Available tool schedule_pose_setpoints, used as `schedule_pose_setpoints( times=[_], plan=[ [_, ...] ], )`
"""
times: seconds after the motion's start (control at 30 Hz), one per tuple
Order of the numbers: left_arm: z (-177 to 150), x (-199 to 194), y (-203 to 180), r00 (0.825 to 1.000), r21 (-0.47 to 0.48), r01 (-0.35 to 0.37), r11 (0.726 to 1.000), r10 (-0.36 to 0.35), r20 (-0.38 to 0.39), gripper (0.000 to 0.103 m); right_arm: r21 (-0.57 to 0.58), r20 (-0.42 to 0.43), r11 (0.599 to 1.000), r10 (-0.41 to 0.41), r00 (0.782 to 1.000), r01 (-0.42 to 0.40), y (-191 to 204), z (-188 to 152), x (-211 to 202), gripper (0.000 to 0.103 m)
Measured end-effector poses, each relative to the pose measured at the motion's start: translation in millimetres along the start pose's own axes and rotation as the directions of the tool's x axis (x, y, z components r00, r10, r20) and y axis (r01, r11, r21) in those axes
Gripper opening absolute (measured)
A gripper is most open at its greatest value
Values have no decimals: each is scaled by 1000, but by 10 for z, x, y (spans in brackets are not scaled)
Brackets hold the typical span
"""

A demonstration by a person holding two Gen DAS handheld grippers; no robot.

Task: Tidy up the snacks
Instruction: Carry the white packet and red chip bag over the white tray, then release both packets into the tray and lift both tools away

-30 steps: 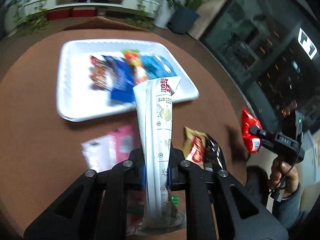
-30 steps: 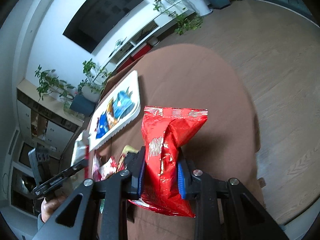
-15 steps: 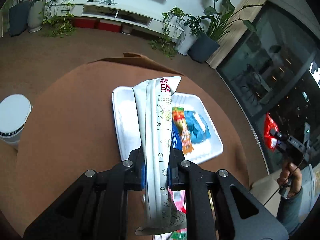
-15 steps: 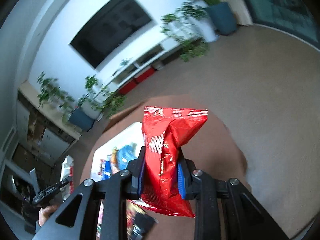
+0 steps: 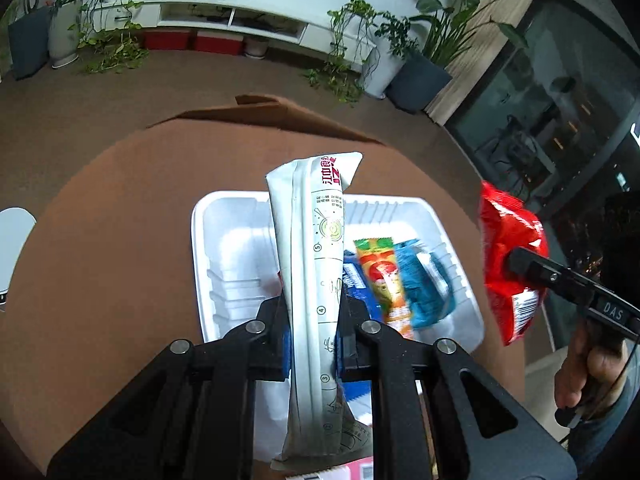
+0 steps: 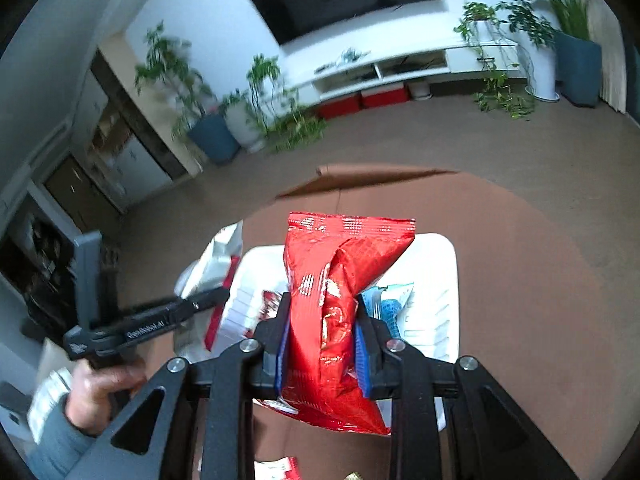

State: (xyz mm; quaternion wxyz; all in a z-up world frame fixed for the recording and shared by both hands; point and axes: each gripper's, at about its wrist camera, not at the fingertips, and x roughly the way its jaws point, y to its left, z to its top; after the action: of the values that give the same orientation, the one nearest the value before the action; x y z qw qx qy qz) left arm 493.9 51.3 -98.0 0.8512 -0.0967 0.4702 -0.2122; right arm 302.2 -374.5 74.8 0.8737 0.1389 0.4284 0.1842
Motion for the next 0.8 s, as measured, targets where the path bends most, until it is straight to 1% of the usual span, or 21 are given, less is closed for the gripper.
schedule_pose_setpoints(
  times=[0.13, 0.33, 0.47, 0.57, 0.67, 0.8],
  plan=[
    [-17, 246, 41, 1000, 0, -16, 1000, 16, -17, 13, -33, -45, 998, -55, 997, 54, -17, -37, 275, 28],
    [-24, 505, 36, 999, 10, -39, 999, 39, -34, 13, -54, -86, 994, -101, 991, 97, -54, -41, 562, 28],
    [-28, 635, 61, 998, 10, -55, 998, 55, -39, 13, -57, -94, 993, -107, 990, 102, -86, -87, 628, 28],
    [-35, 705, 81, 997, 13, -69, 998, 69, -46, 13, -84, -95, 989, -126, 987, 118, -60, -105, 664, 28],
    [-69, 765, 97, 995, 4, -79, 997, 79, -56, 13, -85, -98, 989, -128, 987, 120, -52, -125, 693, 29],
    [-71, 823, 98, 995, 6, -84, 996, 84, -50, 14, -85, -95, 989, -128, 987, 120, -37, -160, 713, 30]
  ],
)
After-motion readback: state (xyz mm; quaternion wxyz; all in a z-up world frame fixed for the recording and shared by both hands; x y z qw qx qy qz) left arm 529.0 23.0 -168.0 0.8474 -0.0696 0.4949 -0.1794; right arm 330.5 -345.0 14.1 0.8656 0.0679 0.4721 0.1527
